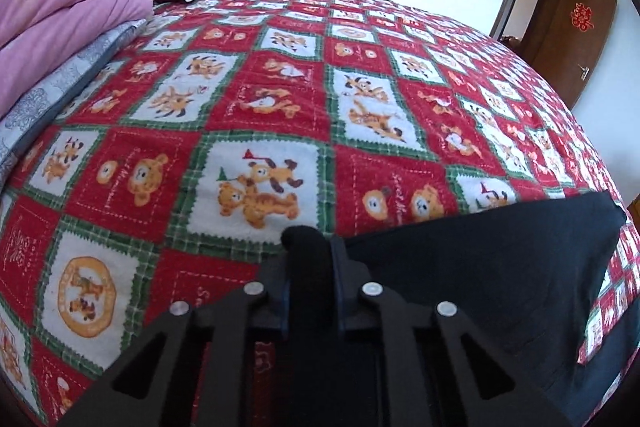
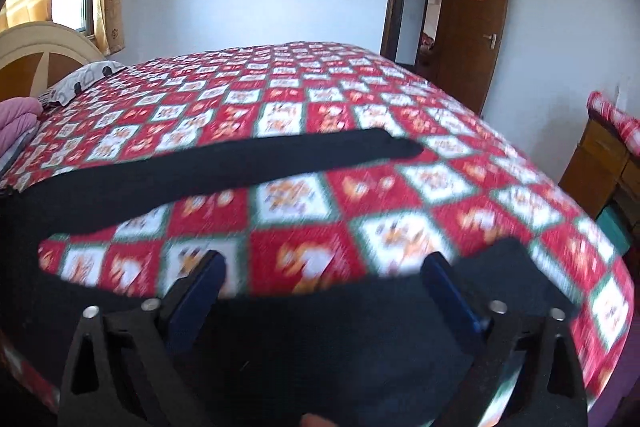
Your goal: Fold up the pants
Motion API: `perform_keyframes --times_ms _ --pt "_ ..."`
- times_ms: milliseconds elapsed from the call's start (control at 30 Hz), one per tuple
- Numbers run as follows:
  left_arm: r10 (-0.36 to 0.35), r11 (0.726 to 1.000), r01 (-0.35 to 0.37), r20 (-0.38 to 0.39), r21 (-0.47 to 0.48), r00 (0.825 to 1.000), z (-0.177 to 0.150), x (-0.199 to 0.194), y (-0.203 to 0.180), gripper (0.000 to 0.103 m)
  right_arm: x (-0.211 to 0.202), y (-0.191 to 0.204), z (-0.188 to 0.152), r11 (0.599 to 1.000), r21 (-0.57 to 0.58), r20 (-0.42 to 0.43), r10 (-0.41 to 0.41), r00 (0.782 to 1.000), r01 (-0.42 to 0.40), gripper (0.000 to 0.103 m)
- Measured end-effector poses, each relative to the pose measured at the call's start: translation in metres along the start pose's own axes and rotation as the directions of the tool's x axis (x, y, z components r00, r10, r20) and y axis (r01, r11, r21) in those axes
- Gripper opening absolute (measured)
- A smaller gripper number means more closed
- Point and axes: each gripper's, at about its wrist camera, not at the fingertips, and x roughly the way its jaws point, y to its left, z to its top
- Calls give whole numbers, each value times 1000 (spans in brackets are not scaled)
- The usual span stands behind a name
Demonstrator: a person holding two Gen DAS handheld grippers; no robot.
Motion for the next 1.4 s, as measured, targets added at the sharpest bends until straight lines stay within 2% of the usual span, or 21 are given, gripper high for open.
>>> perform_keyframes --times_ms 67,233,300,367,533,833,1067,1233,1300,1333,1367,1400 --pt "5 1000 -5 -5 17 1000 1 0 -3 15 14 -14 18 1000 -2 -12 -4 1000 4 76" --pt "7 1000 -7 -10 10 1000 5 10 0 15 57 -64 70 997 76 -34 -15 999 18 74" --pt "15 1000 -15 -2 10 1000 5 14 0 15 73 -76 86 996 88 -44 -26 999 30 63" --pt "39 999 -40 5 31 999 5 15 -5 15 98 -90 105 993 103 -69 -47 996 54 62" --pt "71 996 -72 25 55 997 2 17 -9 15 162 -112 137 989 135 -138 -34 990 53 62" --pt "89 993 -92 43 67 995 0 18 -12 15 256 -114 151 987 157 -230 22 973 15 62" --pt "85 994 -87 39 65 996 0 19 -11 15 307 -116 155 990 141 -278 46 959 -7 62" --pt "89 993 -92 38 69 995 0 20 -11 15 332 -116 154 987 152 -309 103 946 -58 60" --pt "88 994 -90 39 67 995 0 20 -12 15 334 -112 152 989 131 -308 109 945 -71 38" --pt "88 994 -91 40 67 995 0 19 -11 15 333 -110 151 988 128 -304 123 945 -87 32" --pt "88 994 -91 40 68 995 0 19 -12 15 332 -109 151 986 127 -300 139 944 -105 17" --pt "92 993 -95 41 70 995 0 20 -12 15 330 -106 151 984 130 -298 155 942 -120 15"
